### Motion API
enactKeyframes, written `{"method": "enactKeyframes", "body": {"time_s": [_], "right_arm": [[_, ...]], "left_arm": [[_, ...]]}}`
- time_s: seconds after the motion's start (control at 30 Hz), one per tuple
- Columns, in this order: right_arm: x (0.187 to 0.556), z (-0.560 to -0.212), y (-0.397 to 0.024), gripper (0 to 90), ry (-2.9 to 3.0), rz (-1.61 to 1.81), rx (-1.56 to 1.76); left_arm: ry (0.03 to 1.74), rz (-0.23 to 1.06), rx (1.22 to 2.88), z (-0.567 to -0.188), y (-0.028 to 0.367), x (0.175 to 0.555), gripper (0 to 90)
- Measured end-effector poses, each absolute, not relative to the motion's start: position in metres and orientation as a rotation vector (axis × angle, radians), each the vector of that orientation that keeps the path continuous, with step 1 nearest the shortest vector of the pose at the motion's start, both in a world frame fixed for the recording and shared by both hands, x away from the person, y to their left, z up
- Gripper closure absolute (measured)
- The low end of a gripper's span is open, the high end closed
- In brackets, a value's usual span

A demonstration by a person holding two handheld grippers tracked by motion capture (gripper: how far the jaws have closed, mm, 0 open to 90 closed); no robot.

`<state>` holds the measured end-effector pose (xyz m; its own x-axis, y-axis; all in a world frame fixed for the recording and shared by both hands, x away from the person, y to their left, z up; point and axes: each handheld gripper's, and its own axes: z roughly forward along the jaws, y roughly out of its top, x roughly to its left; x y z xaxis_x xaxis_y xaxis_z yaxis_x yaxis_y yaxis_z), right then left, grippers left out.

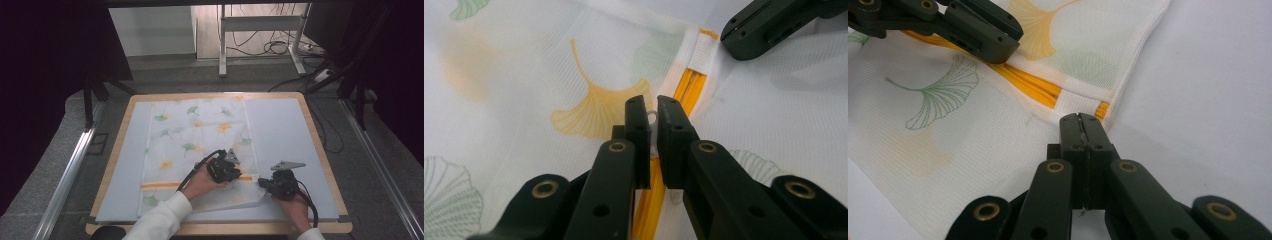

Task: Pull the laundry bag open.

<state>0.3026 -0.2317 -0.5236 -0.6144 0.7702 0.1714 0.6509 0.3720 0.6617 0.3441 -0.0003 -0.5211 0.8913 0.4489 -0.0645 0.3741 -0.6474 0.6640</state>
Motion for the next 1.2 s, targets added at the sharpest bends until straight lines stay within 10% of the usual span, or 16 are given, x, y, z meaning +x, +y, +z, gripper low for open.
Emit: {"method": "enactKeyframes", "body": {"time_s": [1.2], "right_arm": [[0.302, -0.523, -0.232, 89.8, 2.462, 1.068, 1.288]], "left_arm": [[0.633, 0.163, 2.349, -0.522, 0.031, 0.332, 85.4]]}}
